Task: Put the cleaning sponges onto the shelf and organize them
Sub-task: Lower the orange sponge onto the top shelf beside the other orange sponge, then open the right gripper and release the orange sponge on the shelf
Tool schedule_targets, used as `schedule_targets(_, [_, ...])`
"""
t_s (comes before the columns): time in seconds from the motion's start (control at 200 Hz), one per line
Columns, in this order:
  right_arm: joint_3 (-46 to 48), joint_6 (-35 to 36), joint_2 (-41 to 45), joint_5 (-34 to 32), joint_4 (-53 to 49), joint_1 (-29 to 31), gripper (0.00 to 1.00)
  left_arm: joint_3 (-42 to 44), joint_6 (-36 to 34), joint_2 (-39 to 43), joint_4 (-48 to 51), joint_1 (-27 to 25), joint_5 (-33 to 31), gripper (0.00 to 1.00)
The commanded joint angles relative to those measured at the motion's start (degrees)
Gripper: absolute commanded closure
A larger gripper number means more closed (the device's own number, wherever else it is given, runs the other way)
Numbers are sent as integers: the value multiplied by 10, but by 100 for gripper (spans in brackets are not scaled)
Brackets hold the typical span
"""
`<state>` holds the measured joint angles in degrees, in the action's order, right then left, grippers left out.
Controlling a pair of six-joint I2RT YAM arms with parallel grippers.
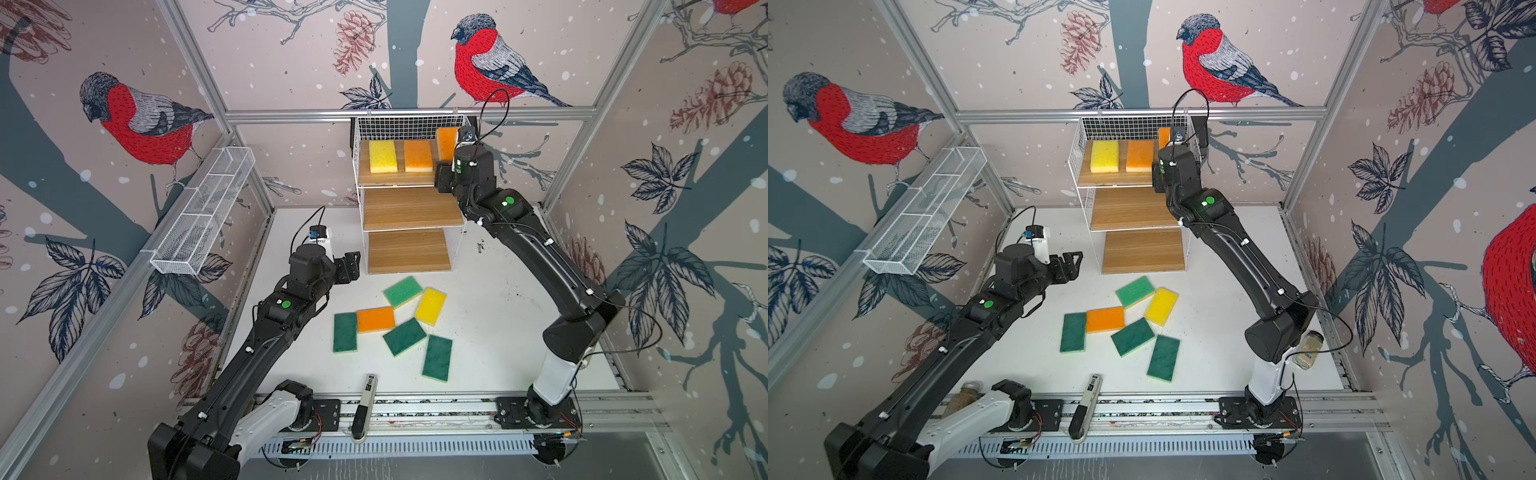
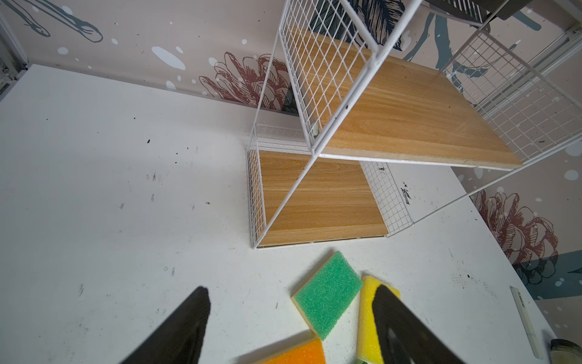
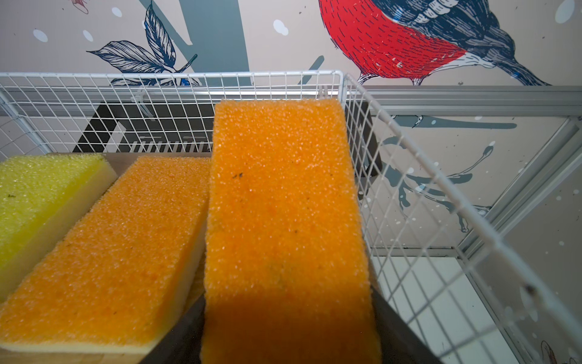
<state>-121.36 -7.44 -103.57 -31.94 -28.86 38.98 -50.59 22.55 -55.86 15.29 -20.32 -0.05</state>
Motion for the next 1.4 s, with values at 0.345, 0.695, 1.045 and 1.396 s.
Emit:
schedule_targets(0.345, [-8, -11, -7, -13, -13, -1, 28, 4, 1, 7, -22, 2, 1, 18])
schedule_targets(0.695, [-20, -20, -12, -10, -24, 0, 25, 4, 0, 12, -20, 2, 1, 18])
schedule_targets(1.045, [-20, -23, -5, -8, -23, 1, 17, 4, -1, 18, -14, 1, 1, 18])
schedule_targets(1.396, [-15, 15, 17, -78, -6, 40, 11, 5, -1, 23, -4, 2, 1, 18])
